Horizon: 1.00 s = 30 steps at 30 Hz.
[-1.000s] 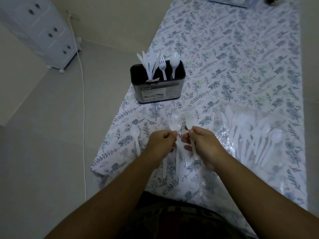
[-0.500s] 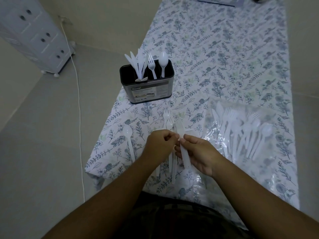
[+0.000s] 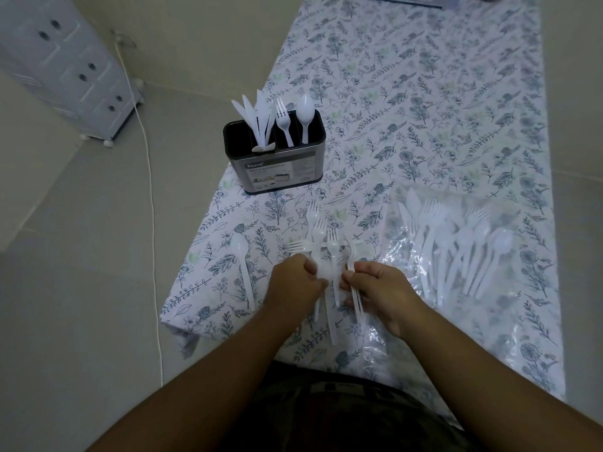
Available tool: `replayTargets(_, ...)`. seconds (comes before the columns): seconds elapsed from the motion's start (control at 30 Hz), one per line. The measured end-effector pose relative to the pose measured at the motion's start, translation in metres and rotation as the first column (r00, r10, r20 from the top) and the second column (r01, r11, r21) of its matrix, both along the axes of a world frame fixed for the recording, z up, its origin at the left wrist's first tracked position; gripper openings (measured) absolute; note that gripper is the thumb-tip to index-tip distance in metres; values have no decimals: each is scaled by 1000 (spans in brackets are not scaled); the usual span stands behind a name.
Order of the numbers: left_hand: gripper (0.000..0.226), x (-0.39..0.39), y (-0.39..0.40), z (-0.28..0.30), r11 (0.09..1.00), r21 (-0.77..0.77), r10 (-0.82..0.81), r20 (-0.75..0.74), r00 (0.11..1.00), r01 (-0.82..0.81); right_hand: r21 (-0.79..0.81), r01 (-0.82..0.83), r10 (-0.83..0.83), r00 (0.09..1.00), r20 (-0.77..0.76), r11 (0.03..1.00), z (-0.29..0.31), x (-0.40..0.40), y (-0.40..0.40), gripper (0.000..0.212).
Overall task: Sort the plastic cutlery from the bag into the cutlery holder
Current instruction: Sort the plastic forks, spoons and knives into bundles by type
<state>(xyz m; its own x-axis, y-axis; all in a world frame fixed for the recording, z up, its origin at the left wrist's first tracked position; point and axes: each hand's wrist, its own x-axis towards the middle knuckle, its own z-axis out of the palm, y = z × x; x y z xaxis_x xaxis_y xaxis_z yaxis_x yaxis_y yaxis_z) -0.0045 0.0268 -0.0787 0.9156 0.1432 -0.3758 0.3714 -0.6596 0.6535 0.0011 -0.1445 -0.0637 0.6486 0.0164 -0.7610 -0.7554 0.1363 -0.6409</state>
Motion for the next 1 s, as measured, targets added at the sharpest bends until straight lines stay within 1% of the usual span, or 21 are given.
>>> replayTargets(0.07,23,-2,2,3,999,-46,22,47,999,-19,-25,-24,24,1000,19,999,1,0,3,22)
replayTargets(0.17,21,-3,-4,10,991,-127,61,80,995,-50,-37,-58,60,997,52,998,2,0,8,28)
replayTargets(0.2,22,-3,-7,10,974,-209,97,55,994,-83,-36,-59,61,996,63,998,1,0,9,30)
replayTargets(0.27,29,-3,-12,11,887,-420,177,-73,982,-191,-11,-57,57,996,64,998,2,0,8,29)
replayTargets(0.3,30,-4,-13,10,848,-483,182,-120,976,-218,28,-53,51,997,57,998,4,0,8,25)
replayTargets(0.37,26,-5,-16,6,884,-450,109,-61,992,-125,116,-35,31,999,34,993,7,-1,7,25)
replayTargets(0.43,20,-6,-18,8,936,-353,15,22,1000,-6,145,-12,11,1000,13,989,8,-2,7,26)
replayTargets(0.47,19,-5,-20,10,958,-279,-54,66,996,70,146,-1,0,1000,8,989,8,-3,6,23)
replayTargets(0.53,26,-3,-25,15,964,-107,-227,137,964,242,128,14,-16,1000,11,992,7,-4,4,15)
replayTargets(0.57,28,-1,-28,17,951,-34,-301,142,943,308,105,14,-15,1000,15,994,7,-5,3,13)
replayTargets(0.6,28,2,-29,18,941,11,-336,132,933,338,80,10,-12,1000,21,997,6,-5,2,12)
replayTargets(0.63,25,5,-30,17,942,31,-336,128,933,335,56,3,-4,1000,25,998,6,-6,0,11)
replayTargets(0.67,21,10,-31,14,953,46,-303,123,945,299,37,-2,1,1000,30,999,6,-6,-1,14)
replayTargets(0.73,15,19,-31,11,979,91,-194,112,975,184,21,1,-1,999,40,1000,4,-6,-4,26)
replayTargets(0.8,21,29,-32,7,985,138,-114,86,990,102,23,5,-6,999,49,1000,2,-7,-7,30)
replayTargets(0.9,26,41,-35,0,986,163,-20,28,999,15,11,14,-15,999,45,1000,-1,-8,-10,24)
replayTargets(1.0,23,48,-38,-6,988,151,29,4,1000,-30,-10,-12,12,998,61,1000,2,-8,-13,5)
